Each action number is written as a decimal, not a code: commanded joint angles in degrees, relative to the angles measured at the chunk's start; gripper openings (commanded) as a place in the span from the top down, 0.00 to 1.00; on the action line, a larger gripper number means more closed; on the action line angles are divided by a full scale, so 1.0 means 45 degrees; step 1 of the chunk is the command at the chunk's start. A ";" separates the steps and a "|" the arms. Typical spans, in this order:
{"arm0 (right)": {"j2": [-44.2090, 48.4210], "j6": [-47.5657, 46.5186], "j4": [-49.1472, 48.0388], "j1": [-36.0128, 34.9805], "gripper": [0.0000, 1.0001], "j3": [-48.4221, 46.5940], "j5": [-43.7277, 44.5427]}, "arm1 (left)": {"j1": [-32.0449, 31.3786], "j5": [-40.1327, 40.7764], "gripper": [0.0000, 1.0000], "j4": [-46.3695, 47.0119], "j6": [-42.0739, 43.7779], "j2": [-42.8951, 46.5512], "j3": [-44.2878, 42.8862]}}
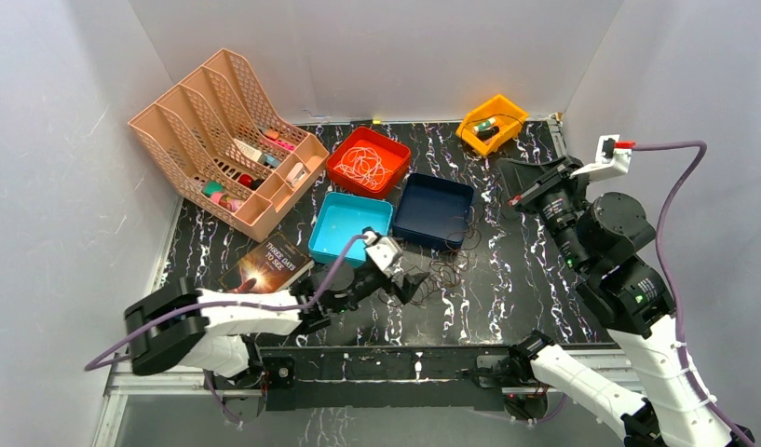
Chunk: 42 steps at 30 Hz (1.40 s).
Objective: Untangle the cables
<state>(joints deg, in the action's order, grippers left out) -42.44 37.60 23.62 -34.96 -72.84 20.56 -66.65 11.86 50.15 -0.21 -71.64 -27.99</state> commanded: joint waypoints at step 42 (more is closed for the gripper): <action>0.0168 0.0723 -0.0834 -0.0033 1.00 -0.0665 -0.0147 | -0.0325 -0.0885 0.98 0.7410 -0.0009 -0.7001 -0.3955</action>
<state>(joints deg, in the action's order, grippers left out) -42.85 41.85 22.50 -34.96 -73.73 17.74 -67.75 7.20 79.68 0.51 -108.22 -49.65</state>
